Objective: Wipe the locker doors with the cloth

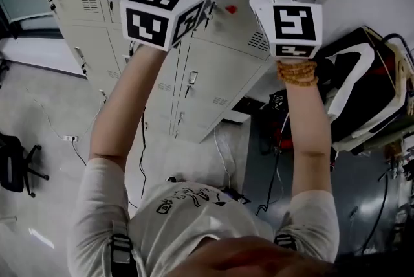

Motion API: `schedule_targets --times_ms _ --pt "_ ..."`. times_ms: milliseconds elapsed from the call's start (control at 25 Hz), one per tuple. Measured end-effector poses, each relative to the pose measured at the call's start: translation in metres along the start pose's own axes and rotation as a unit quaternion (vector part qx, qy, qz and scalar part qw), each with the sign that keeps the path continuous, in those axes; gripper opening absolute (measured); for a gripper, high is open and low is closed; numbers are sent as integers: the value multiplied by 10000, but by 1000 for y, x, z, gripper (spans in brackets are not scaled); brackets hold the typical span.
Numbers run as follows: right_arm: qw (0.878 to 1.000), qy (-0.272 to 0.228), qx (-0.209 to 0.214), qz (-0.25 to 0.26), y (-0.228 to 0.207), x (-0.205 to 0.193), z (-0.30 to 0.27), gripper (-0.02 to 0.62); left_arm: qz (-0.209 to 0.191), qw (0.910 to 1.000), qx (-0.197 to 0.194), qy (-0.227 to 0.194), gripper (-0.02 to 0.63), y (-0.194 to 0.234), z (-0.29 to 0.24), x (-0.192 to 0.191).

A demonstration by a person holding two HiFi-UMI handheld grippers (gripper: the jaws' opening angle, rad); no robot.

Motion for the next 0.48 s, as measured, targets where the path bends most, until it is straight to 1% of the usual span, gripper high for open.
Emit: schedule_targets --times_ms 80,240,400,480 --pt "9993 90 -173 328 -19 8 -31 31 56 10000 1 -33 2 15 -8 16" --pt "9936 431 -468 931 -40 9 -74 31 -116 9998 136 -7 2 35 -14 35" --pt "9862 694 -665 1350 -40 8 -92 31 -178 9997 144 96 2 45 -17 38" --pt "9802 778 -735 1667 -34 6 -94 31 -175 9996 129 161 2 46 -21 33"
Point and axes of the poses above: the fingertips, and each gripper's own axes: z backward along the fingers, y to its left, x out of its top, the point moved 9 cm from there along z, backward along the fingers, and after that the axes turned 2 degrees about x, right-handed, at the moved point
